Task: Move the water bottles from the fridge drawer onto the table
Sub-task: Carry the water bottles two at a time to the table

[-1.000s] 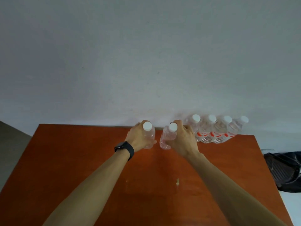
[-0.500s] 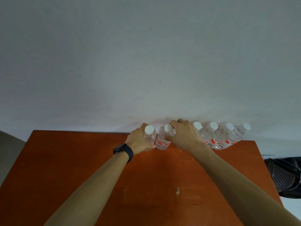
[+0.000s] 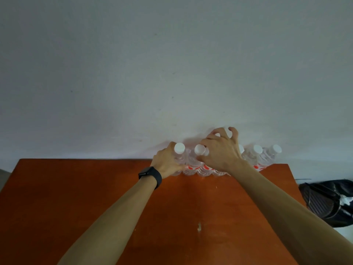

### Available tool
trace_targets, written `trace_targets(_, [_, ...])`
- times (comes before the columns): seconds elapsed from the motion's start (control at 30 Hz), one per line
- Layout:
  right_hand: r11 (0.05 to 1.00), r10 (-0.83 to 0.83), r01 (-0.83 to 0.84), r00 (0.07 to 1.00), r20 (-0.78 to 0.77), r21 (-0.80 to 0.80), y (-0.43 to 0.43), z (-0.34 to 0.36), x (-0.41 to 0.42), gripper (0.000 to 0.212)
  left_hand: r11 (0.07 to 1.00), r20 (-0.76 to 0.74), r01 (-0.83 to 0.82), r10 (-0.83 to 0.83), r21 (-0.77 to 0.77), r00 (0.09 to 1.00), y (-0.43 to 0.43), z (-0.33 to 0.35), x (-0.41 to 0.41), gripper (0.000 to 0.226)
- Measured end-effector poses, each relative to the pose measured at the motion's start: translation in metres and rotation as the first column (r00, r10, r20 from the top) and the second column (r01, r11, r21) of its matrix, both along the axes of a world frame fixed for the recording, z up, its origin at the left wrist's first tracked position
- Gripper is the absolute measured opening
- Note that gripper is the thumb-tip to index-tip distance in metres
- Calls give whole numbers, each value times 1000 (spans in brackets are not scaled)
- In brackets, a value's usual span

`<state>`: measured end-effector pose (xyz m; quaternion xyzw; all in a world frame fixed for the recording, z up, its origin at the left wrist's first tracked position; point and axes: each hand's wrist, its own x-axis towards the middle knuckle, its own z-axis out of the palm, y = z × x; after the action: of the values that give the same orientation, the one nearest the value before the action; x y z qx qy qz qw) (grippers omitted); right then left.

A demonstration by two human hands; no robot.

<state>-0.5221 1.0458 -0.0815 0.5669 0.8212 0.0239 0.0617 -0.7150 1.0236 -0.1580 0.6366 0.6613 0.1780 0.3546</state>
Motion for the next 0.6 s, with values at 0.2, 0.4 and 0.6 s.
trace_targets(0.2, [996,-59,48,985,-161,-73,1,-14,8,49,1000,7,-19,19,-15,1000,3,-3,3,87])
trace_targets(0.4, [984,-70,29,971,-231,-178,0,-25,12,60,998,37,-59,59,-16,998,-3,-9,4,81])
trace_targets(0.6, [990,5,-31,983,-186,-138,4,-26,16,56,994,46,-108,107,16,993,-1,-13,6,70])
